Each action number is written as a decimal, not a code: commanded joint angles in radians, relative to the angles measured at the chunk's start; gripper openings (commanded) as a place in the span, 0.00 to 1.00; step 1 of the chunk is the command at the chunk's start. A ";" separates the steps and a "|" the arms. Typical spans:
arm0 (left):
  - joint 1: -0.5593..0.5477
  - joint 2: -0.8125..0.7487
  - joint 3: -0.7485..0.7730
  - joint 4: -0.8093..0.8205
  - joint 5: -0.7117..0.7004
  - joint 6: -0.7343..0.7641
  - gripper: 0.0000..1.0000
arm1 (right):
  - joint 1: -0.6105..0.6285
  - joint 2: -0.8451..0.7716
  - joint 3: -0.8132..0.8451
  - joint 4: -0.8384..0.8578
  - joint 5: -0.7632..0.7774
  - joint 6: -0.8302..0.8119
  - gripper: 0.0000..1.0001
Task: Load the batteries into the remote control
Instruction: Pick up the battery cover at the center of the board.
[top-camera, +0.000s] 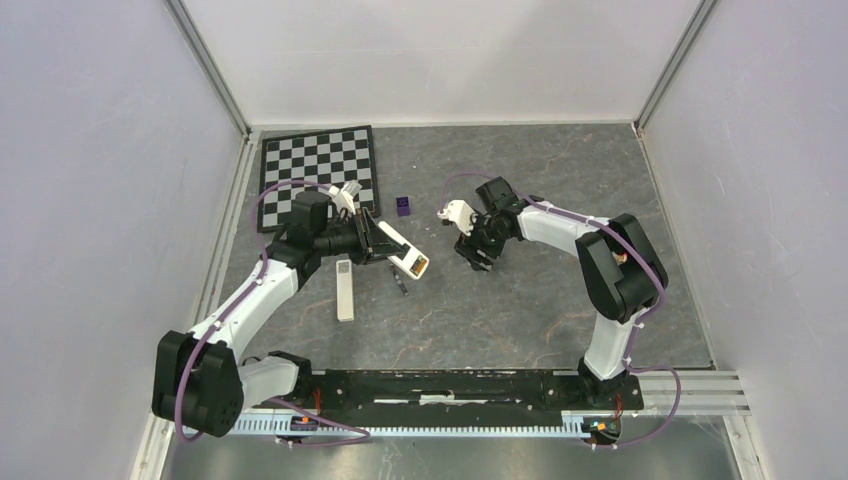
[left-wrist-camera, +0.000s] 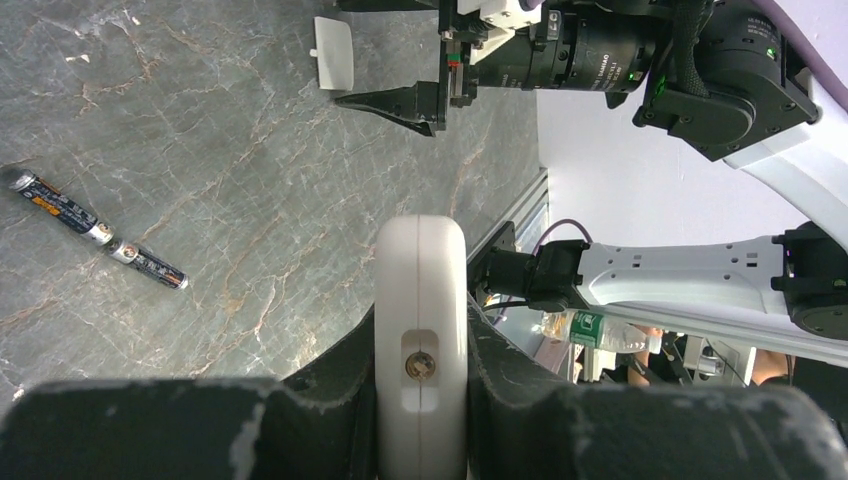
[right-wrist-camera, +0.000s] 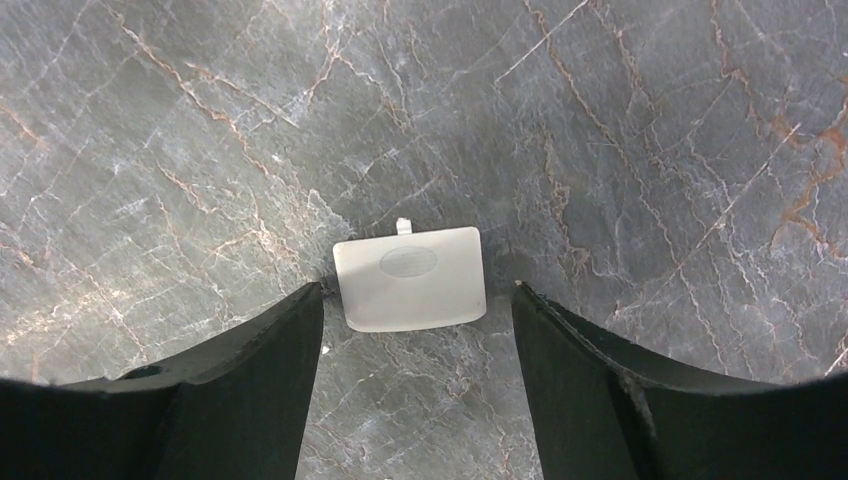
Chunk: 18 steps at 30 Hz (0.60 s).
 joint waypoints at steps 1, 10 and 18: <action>0.006 -0.018 0.027 -0.001 0.035 0.032 0.02 | -0.002 0.030 -0.035 -0.101 -0.010 -0.063 0.72; 0.007 -0.013 0.027 0.001 0.040 0.031 0.02 | -0.001 0.039 -0.023 -0.126 -0.010 -0.057 0.56; 0.006 -0.017 0.013 0.017 0.006 0.019 0.02 | 0.000 0.042 0.004 -0.122 -0.017 -0.027 0.45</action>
